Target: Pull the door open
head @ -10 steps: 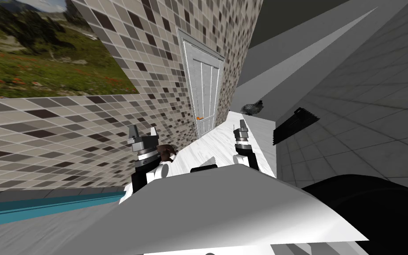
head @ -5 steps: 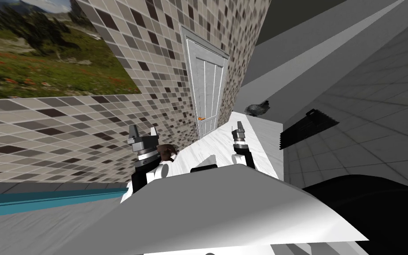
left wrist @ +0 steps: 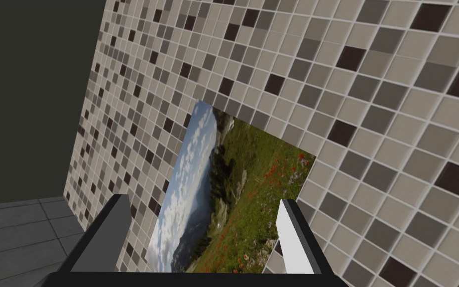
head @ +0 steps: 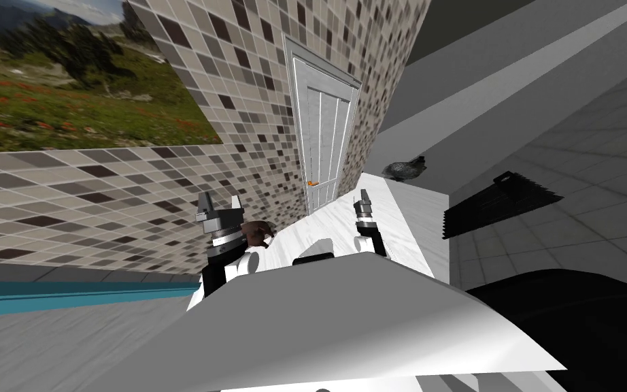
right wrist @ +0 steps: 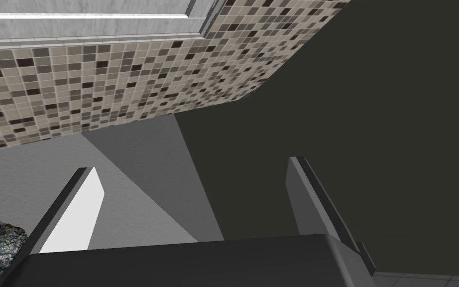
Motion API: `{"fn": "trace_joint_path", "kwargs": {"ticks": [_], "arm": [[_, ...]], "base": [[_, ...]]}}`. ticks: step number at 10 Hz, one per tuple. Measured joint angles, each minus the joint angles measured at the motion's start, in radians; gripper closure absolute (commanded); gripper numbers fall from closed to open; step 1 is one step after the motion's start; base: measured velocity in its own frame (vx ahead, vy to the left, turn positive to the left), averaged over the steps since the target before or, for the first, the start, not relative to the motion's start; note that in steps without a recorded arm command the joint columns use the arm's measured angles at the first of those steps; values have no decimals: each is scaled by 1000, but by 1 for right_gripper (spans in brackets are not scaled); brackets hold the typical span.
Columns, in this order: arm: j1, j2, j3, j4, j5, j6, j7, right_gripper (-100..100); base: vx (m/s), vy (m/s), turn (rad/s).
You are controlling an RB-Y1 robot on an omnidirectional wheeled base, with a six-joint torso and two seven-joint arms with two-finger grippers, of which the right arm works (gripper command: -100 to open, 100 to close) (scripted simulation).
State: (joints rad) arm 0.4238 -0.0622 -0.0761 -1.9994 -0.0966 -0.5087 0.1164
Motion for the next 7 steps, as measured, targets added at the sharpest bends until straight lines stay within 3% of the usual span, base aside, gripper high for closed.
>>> {"fn": "trace_joint_path", "kwargs": {"ticks": [2,7], "arm": [[-10,-8,-4,43,-2,-13,-9,-100],[-70,-19,-14,170,-4,-37,-22,-100]], "base": [[76,-43,131],[73,-41,118]]}}
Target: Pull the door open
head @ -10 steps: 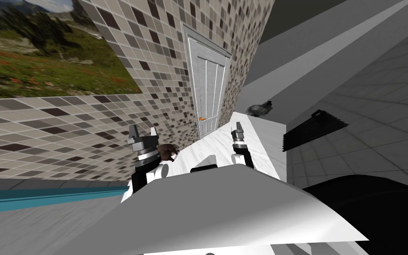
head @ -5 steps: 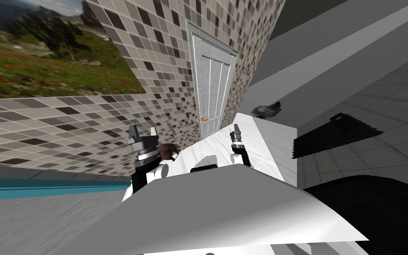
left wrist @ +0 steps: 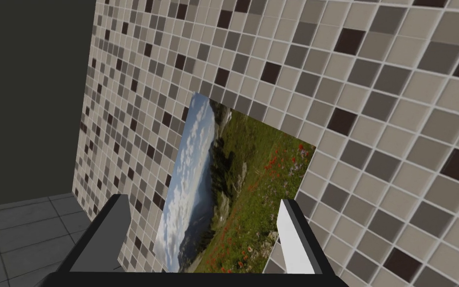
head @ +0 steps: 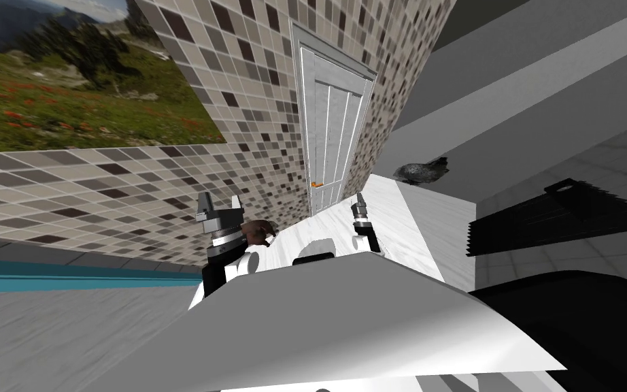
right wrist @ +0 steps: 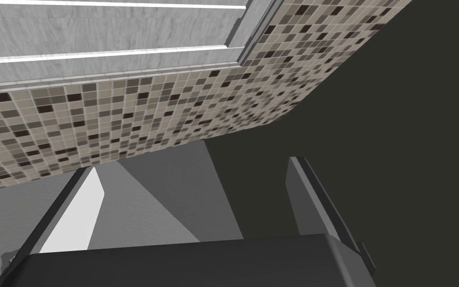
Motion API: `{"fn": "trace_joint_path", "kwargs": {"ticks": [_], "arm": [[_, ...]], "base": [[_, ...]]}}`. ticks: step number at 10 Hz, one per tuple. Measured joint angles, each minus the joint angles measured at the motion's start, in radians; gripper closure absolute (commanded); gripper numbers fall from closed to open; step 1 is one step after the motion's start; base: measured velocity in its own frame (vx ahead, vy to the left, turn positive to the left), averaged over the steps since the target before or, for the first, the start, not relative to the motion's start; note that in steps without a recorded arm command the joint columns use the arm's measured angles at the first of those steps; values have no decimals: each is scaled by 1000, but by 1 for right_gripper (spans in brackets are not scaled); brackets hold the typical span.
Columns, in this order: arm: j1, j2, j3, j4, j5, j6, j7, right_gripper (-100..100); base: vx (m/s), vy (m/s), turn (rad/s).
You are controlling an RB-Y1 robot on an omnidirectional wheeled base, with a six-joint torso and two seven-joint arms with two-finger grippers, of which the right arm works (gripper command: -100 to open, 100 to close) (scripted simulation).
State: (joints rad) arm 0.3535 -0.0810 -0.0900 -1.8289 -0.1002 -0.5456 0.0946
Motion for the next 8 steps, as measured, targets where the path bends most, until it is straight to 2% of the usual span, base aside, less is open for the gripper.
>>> {"fn": "trace_joint_path", "kwargs": {"ticks": [2,6,8], "arm": [[-17,-3,-2,44,0,-11,-5,-100],[-73,-11,-10,169,-1,-42,-16,-100],[-92,-13,-12,217,-1,-52,-21,-100]], "base": [[43,-29,72],[82,-61,167],[59,-45,78]]}}
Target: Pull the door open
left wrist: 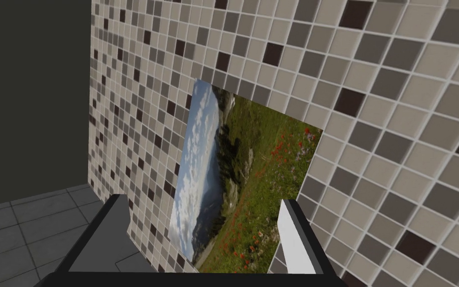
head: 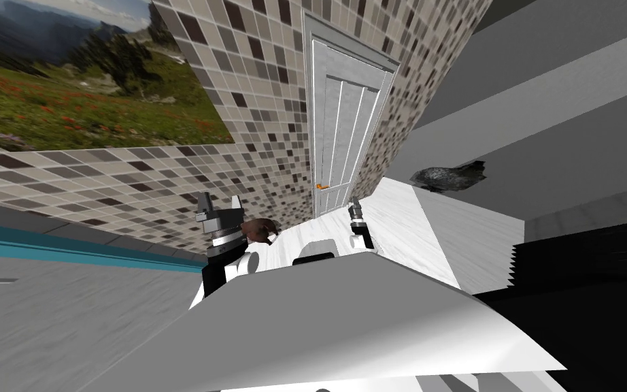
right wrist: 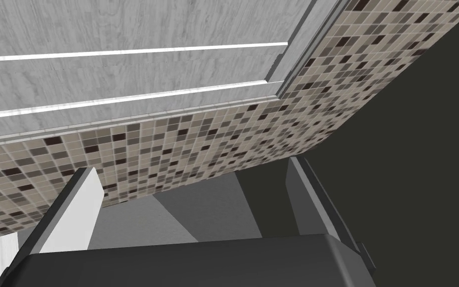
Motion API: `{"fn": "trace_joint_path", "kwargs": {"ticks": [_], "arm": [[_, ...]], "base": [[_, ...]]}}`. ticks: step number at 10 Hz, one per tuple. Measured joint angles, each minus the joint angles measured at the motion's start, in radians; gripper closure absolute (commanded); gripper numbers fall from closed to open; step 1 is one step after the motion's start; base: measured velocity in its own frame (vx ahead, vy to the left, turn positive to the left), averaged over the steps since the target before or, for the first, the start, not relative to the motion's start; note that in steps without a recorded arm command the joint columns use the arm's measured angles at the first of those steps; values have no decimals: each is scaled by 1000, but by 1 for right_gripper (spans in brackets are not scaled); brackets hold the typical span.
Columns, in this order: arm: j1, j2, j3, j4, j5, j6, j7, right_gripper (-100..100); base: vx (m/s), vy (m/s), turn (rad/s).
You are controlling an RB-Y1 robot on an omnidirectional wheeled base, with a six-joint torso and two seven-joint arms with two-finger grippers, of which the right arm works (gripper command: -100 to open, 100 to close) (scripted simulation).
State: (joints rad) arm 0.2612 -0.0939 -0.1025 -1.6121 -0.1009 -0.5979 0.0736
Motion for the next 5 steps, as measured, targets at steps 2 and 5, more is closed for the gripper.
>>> {"fn": "trace_joint_path", "kwargs": {"ticks": [2,5], "arm": [[-25,-5,-5,57,-1,-11,-7,-100],[-54,-12,-11,128,-3,-24,-17,-100]], "base": [[53,-46,120],[51,-46,107]]}}
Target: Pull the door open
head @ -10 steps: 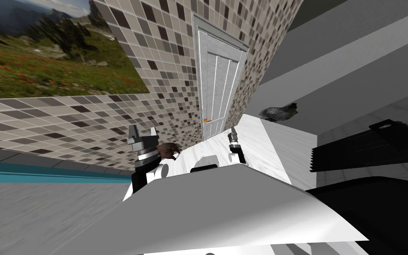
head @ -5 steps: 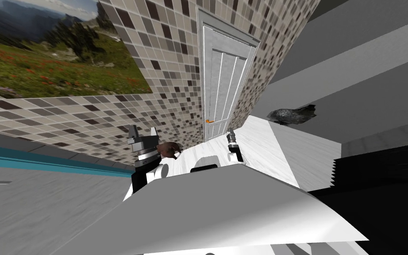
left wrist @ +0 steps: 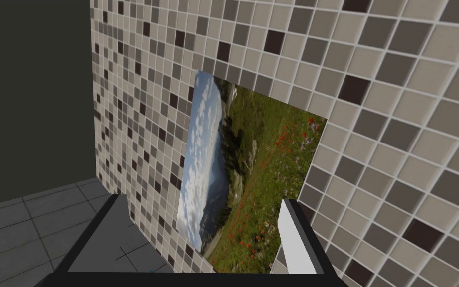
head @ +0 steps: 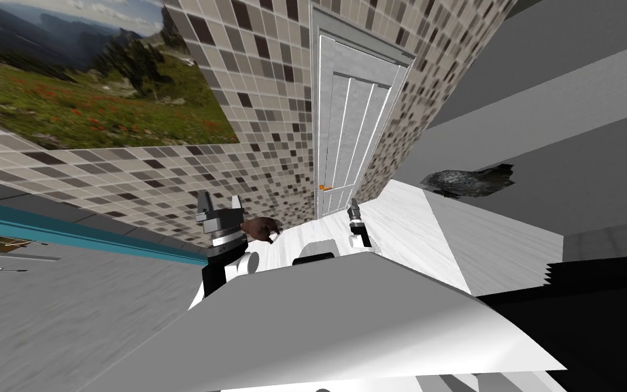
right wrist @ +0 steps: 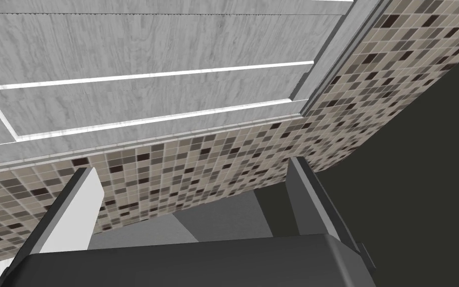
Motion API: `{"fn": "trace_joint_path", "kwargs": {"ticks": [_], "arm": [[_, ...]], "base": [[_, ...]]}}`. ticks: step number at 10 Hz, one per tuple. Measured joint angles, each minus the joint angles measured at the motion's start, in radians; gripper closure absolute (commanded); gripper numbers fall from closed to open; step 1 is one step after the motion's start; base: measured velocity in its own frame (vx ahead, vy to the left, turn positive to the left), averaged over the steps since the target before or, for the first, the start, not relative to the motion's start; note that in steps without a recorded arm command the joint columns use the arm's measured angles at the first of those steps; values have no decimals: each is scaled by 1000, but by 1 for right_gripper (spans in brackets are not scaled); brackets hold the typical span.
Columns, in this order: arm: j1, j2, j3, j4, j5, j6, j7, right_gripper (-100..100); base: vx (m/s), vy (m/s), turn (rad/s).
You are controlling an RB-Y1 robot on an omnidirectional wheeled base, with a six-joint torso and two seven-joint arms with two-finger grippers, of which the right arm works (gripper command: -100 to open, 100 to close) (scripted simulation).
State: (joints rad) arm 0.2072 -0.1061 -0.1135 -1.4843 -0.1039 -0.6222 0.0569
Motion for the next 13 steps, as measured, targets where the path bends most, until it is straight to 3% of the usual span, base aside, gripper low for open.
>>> {"fn": "trace_joint_path", "kwargs": {"ticks": [9,13], "arm": [[-89,-15,-14,215,-3,-51,-25,-100],[-147,-16,-22,348,-2,-86,-33,-100]], "base": [[47,-49,110],[59,-84,171]]}}
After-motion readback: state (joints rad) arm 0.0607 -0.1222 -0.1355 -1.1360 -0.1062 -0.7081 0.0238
